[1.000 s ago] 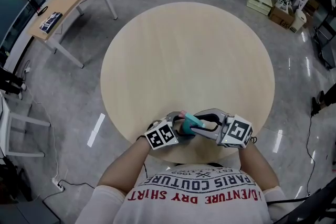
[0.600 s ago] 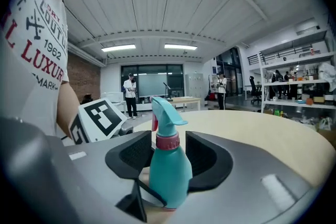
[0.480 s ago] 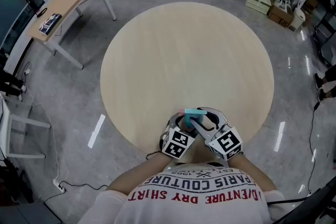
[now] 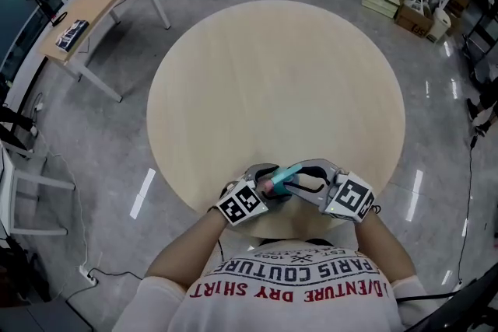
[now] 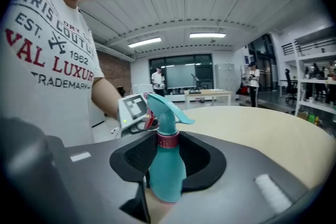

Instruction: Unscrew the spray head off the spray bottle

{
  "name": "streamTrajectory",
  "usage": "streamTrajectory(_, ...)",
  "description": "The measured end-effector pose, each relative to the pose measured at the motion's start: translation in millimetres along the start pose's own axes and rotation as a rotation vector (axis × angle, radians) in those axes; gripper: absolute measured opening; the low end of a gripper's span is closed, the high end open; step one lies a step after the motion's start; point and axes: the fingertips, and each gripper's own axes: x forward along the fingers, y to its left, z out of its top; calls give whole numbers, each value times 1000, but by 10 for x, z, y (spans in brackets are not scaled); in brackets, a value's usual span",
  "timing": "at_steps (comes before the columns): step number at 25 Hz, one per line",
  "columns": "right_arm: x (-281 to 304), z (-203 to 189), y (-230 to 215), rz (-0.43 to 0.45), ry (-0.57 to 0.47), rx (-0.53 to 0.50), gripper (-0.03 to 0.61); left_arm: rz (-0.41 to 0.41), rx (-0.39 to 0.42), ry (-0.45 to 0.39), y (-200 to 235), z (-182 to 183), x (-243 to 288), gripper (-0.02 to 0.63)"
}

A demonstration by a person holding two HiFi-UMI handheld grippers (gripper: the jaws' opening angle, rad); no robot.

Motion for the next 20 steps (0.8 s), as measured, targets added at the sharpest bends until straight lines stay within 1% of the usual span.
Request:
streamTrajectory(2,-2,-8,71,93,29,-35,133,-100,78,34,-62,-18,-28,353)
streamTrajectory(3,1,-9,89,122,40,-44,133,-130,105,48,-76,-17,-36,353)
streamTrajectory(5,13,6,98,144,41,-38,132,-161,123,62,-83,-13,-42,353)
streamTrajectory(7,17,19,95,144,29,-19,133,-166,112,66,-82,-22,-51,353)
streamTrajectory(13,-30,65,94,125,-32,66,130,-137,88,44,-100,-17,-80,353)
streamTrajectory(17,-78,181,47,92,-75,71,130,-125,77,41,-76,-51,-84,353)
streamTrajectory(20,-202,417,34,79,-118,61,130,-103,60,25,-62,-45,-78,353)
